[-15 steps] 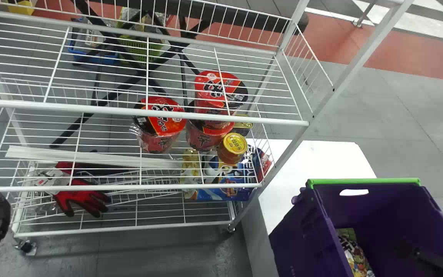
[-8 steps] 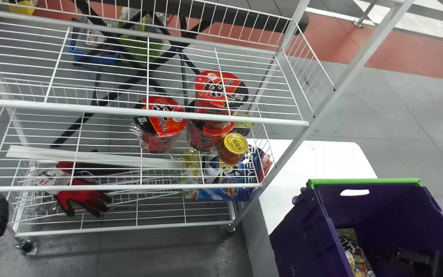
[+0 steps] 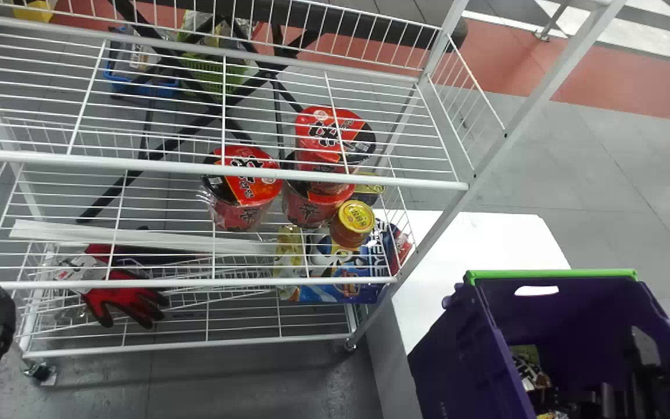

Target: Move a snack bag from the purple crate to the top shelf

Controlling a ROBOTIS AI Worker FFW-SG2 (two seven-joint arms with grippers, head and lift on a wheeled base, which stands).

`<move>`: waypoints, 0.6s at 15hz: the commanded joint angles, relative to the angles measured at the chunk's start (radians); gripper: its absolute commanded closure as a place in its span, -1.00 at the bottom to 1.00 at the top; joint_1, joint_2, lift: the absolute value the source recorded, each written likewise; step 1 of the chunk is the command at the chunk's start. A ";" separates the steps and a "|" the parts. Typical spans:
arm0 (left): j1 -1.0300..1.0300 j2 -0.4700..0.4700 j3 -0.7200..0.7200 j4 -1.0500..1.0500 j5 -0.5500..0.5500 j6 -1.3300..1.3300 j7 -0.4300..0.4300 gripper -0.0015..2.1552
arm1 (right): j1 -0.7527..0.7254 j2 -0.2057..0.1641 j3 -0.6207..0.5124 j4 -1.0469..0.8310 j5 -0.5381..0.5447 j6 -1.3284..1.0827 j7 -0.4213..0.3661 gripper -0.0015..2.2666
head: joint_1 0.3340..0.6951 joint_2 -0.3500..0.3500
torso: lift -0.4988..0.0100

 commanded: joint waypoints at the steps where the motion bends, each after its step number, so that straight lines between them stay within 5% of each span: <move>1: 0.000 0.000 -0.003 -0.004 -0.002 0.000 0.000 -0.89 | -0.051 -0.007 0.070 0.083 0.077 0.000 0.036 -0.87 | 1.00 -1.00 | -0.83; 9: 0.003 0.006 -0.003 -0.012 -0.002 -0.012 -0.002 -0.89 | -0.140 -0.009 0.294 0.266 0.192 -0.233 0.076 -0.88 | 1.00 -1.00 | -0.83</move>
